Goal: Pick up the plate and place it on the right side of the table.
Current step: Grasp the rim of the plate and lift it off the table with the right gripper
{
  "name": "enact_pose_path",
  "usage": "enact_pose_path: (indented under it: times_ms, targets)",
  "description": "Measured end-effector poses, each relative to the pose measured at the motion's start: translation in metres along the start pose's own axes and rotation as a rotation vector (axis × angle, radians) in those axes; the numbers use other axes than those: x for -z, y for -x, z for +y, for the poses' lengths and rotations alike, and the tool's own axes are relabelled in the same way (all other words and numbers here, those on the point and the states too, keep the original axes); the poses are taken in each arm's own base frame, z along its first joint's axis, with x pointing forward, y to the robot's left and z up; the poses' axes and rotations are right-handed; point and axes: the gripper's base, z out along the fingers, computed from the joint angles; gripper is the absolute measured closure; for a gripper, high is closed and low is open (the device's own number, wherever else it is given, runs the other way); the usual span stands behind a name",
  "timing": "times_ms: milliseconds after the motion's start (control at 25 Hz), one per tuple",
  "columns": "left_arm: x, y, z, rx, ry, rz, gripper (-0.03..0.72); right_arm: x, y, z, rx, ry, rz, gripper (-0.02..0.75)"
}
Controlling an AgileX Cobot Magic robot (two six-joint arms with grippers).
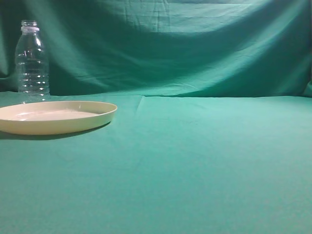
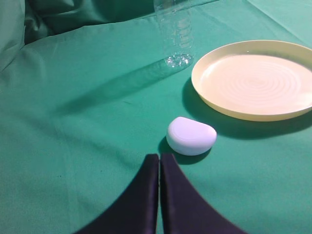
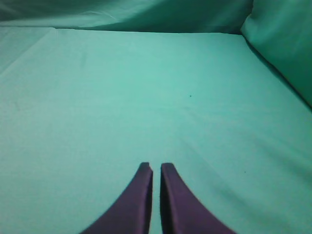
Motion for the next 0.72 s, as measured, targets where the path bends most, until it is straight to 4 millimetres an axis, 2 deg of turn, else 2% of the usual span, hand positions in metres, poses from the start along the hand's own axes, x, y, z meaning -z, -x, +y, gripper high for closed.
enact_pose_path:
  times_ms: [720]
  targets:
    - [0.0,0.0,0.0,0.0,0.0,0.0,0.688,0.0,0.0,0.0,0.0,0.0,0.0,0.67]
